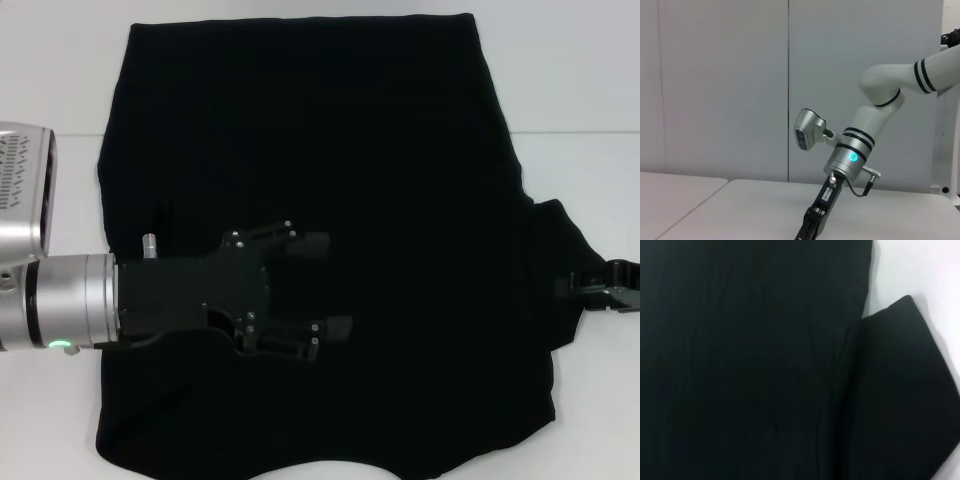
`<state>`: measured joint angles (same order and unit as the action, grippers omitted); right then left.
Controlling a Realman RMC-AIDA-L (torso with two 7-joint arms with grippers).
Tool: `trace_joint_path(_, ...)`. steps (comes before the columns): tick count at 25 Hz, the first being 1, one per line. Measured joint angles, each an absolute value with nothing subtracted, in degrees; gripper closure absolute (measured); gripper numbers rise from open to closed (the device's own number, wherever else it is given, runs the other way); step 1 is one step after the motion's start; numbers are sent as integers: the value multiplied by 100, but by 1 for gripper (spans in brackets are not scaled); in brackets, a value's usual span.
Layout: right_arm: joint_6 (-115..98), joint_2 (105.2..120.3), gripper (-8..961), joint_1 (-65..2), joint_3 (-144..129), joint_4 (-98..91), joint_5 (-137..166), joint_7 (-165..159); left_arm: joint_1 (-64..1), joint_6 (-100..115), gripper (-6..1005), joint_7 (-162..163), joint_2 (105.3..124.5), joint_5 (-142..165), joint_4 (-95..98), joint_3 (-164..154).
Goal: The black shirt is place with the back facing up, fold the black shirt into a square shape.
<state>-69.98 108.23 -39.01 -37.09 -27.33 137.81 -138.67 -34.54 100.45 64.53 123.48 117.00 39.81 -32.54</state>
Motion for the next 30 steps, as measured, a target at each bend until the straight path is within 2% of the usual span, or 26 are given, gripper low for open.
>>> trace_joint_path(8, -6697, 10863, 320, -3944, -3950, -2732, 13845, -13977, -3436, 10011, 50, 6489, 12336, 11673, 3981, -3173)
trace_joint_path(11, -6588, 10898, 528, -3988, -4065, -2724, 13912, -14086, -3434, 10010, 50, 6491, 12333, 11661, 3981, -3173)
trace_joint_path(16, -6505, 10917, 766, -4007, -4077, -2725, 13977, -14165, -3435, 10001, 50, 6493, 12330, 11662, 3981, -3126)
trace_joint_path(22, -6502, 10906, 948, -3949, -4013, -2796, 13965, -14153, -3437, 9977, 50, 6495, 12321, 11662, 3981, -3024)
trace_joint_path(30, -6498, 10835, 933, -3731, -3880, -3112, 13949, -14085, -3394, 9958, 50, 6495, 12352, 11653, 3972, -3024)
